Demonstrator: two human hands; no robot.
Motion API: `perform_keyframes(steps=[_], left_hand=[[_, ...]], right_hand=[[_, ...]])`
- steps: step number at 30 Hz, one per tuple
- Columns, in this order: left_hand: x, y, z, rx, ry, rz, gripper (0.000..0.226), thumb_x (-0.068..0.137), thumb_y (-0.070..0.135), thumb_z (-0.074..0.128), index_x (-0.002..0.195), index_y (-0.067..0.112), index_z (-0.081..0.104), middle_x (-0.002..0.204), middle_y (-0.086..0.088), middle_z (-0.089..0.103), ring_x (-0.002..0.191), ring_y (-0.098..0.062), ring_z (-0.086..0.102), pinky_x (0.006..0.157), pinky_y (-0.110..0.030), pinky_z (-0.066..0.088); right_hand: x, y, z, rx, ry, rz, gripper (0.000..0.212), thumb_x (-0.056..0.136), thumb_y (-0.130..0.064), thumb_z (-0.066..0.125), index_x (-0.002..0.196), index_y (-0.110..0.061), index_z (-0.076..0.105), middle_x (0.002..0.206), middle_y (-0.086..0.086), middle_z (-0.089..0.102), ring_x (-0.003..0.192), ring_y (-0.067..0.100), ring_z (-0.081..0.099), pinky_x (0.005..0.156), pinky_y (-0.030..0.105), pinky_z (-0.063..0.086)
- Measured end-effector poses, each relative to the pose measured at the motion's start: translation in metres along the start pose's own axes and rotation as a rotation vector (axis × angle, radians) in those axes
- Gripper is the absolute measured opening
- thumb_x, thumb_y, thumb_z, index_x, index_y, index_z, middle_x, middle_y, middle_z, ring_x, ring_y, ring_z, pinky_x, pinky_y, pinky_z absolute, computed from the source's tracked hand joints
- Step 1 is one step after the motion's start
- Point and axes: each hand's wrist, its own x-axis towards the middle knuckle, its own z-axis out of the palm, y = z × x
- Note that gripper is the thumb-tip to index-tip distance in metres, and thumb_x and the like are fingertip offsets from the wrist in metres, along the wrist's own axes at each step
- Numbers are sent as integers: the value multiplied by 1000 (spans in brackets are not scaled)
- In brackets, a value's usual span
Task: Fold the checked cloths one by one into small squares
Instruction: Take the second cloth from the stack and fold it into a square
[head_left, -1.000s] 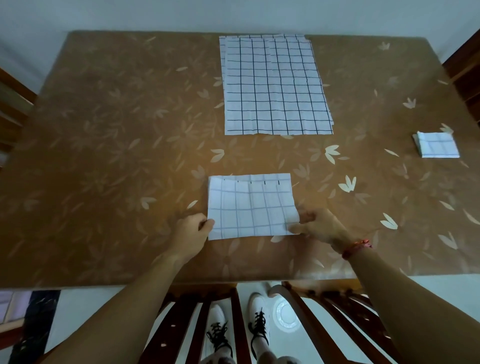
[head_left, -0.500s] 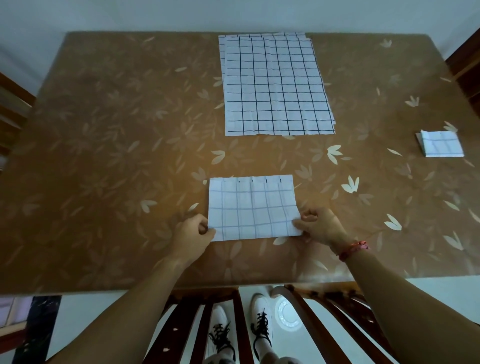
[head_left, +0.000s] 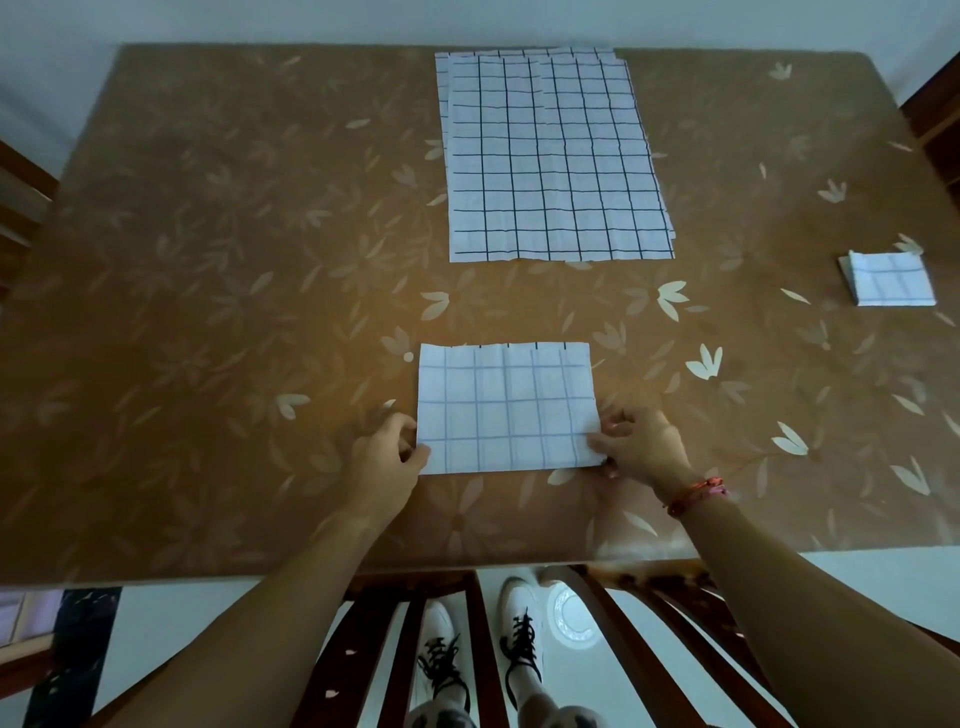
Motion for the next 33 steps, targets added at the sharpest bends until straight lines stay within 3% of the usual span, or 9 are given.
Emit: perform_keyframes(steps=[3, 6, 10, 13, 17, 20, 22, 25, 33], left_hand=[[0, -1, 3, 56, 40, 68, 17, 91, 28, 63, 102, 16, 57, 84, 6, 56, 87, -13, 57, 73, -26, 52], [-7, 6, 3, 226, 99, 279, 19, 92, 26, 58, 105, 13, 61, 102, 0, 57, 110, -21, 51, 92, -37, 49], [-29, 25, 18, 285, 40, 560, 24, 91, 22, 58, 112, 12, 64, 111, -1, 58, 104, -16, 52, 86, -24, 45], [-39, 24, 39, 366, -15, 645, 32, 92, 23, 54, 120, 9, 59, 126, -9, 55, 120, -22, 50, 98, -32, 48], [-46, 19, 51, 454, -61, 607, 50, 96, 30, 35, 135, 2, 50, 145, -17, 44, 139, -29, 37, 113, -40, 35], [-48, 14, 53, 456, -109, 596, 53, 99, 26, 36, 144, -1, 38, 152, -18, 35, 145, -28, 26, 116, -44, 29], [-49, 13, 51, 489, -108, 606, 53, 98, 25, 35, 143, -4, 38, 149, -20, 38, 143, -29, 29, 116, -44, 28], [-50, 15, 49, 522, -105, 598, 54, 97, 27, 32, 140, -5, 43, 146, -21, 42, 140, -30, 35, 114, -44, 25], [-52, 3, 46, 543, -159, 506, 60, 99, 36, 24, 146, 1, 34, 155, -16, 30, 145, -27, 24, 114, -45, 31]], right_hand=[[-4, -2, -2, -51, 44, -27, 18, 79, -24, 76, 86, -20, 60, 87, -2, 69, 62, 21, 71, 56, 35, 61], [-11, -10, -2, -209, 165, -115, 17, 79, -37, 68, 86, -24, 60, 85, -7, 67, 76, 20, 68, 69, 37, 59], [-23, -20, 13, -371, 236, -345, 30, 87, -36, 59, 111, -18, 61, 103, 2, 60, 89, 22, 61, 73, 37, 54], [-38, -19, 36, -515, 193, -606, 39, 88, -31, 60, 122, -11, 61, 118, 10, 57, 105, 28, 56, 84, 42, 52], [-59, -17, 69, -667, 89, -795, 59, 89, -40, 38, 132, -2, 54, 142, 22, 47, 131, 38, 46, 102, 49, 46], [-69, -8, 88, -794, 24, -897, 63, 93, -38, 34, 138, 4, 47, 146, 24, 41, 137, 37, 39, 105, 48, 45], [-71, 1, 94, -857, -19, -899, 63, 98, -40, 33, 144, 3, 39, 152, 23, 34, 143, 35, 31, 109, 48, 40], [-72, 6, 97, -888, -60, -851, 67, 103, -44, 13, 146, 3, 35, 154, 23, 28, 144, 36, 25, 110, 50, 38], [-75, 7, 96, -930, -71, -771, 65, 98, -44, 34, 143, 3, 39, 153, 26, 28, 143, 39, 28, 110, 50, 38]])
